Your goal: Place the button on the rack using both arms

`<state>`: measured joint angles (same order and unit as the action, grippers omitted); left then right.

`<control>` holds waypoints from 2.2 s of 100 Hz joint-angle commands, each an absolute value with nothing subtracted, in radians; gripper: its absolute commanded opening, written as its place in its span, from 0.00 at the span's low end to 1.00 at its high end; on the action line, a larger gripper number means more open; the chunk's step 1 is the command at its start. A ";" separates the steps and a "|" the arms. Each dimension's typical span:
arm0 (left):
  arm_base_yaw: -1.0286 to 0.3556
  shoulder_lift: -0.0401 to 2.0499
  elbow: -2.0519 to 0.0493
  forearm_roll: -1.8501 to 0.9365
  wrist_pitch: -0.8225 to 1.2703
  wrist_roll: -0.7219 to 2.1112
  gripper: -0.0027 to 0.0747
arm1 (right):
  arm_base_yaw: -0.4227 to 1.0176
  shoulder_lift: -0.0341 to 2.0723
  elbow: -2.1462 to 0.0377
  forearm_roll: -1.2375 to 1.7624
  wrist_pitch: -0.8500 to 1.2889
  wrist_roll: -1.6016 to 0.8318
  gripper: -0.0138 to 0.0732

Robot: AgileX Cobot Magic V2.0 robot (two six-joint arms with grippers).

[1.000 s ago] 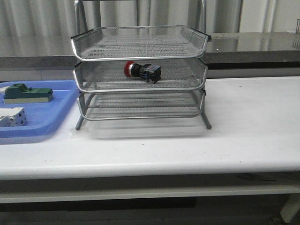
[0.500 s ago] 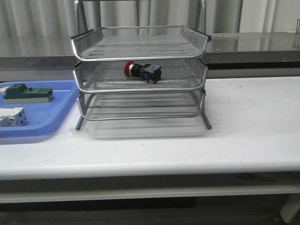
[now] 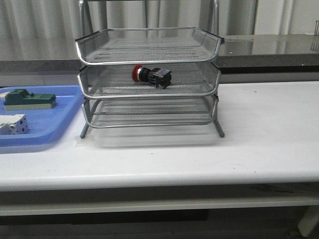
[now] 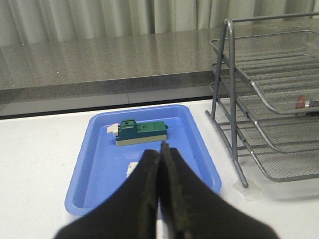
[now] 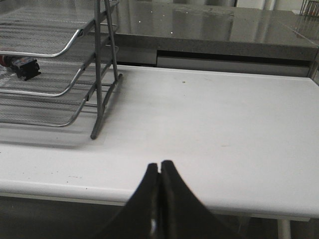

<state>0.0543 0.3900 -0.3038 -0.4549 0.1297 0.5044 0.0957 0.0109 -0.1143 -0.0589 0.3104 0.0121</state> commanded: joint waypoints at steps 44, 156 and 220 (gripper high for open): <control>0.055 0.395 -0.332 -0.470 0.056 0.494 0.01 | 0.092 -0.027 0.010 -0.016 0.048 0.012 0.09; 0.055 0.395 -0.332 -0.470 0.056 0.494 0.01 | 0.092 -0.027 0.010 -0.016 0.034 0.012 0.09; 0.049 0.380 -0.324 -0.126 0.045 0.218 0.01 | 0.092 -0.027 0.010 -0.016 0.034 0.012 0.09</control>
